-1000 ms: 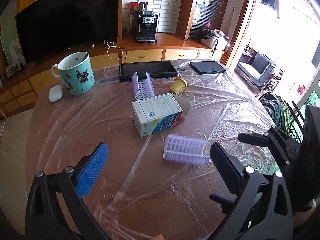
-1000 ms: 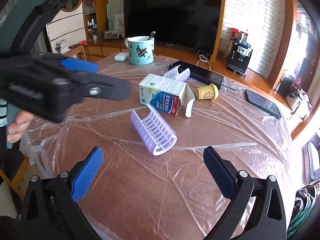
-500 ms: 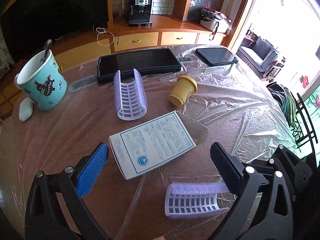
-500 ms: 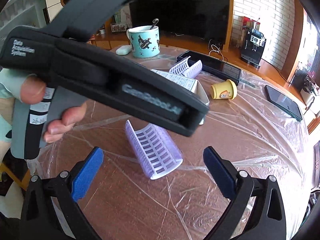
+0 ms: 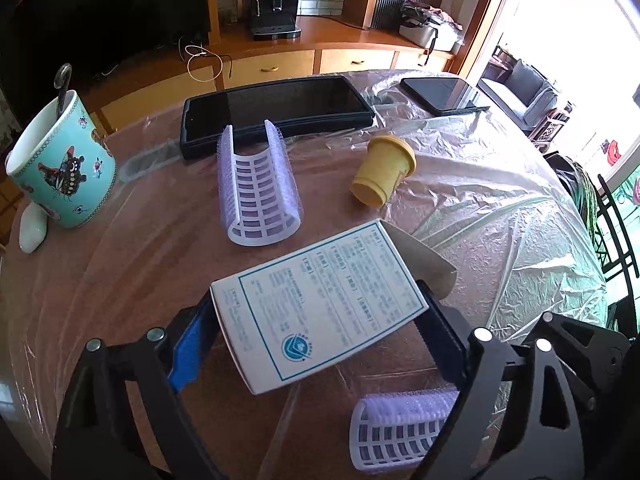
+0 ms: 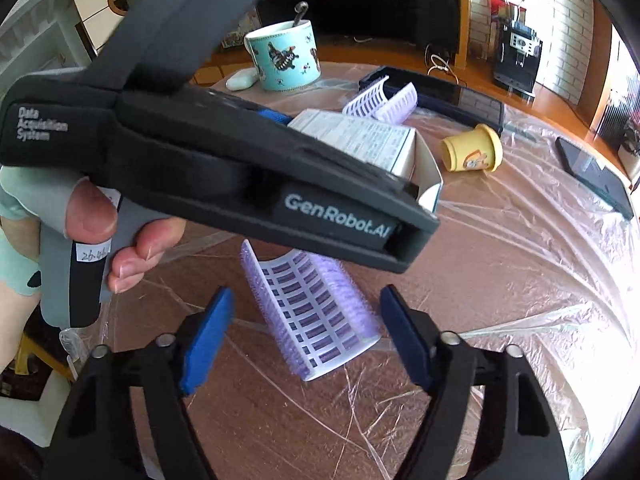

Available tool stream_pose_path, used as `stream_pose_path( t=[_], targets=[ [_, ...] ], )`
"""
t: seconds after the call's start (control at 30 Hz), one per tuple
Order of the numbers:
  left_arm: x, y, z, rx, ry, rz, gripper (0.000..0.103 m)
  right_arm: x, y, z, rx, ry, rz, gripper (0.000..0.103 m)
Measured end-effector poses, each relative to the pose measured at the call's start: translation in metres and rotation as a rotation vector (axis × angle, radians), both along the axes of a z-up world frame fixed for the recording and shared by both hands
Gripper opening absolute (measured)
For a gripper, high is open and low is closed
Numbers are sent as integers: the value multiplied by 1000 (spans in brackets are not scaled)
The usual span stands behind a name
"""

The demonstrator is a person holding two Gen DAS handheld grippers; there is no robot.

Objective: Collect trash
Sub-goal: 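Grasp the white medicine carton with the left tool while the right tool grasps a lavender hair roller, then carry the white carton with the left tool while the right tool carries the roller to the bin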

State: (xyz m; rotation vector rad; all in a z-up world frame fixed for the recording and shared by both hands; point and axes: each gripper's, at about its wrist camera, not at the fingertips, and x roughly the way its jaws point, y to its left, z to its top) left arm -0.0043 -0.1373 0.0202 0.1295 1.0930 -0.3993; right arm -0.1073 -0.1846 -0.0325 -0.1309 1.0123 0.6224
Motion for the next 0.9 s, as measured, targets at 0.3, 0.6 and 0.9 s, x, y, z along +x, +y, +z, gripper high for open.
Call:
stream_pose_path(
  t=[0.3, 0.6, 0.9],
  targets=[
    [-7, 5, 2, -16, -30, 4, 90, -11, -5, 0, 22, -20, -2, 43],
    [-20, 20, 16, -64, -57, 32, 90, -26, -23, 7, 57, -36, -42, 43],
    [-38, 28, 23, -77, -77, 49, 90, -40, -47, 8, 66, -42, -120, 43]
  ],
)
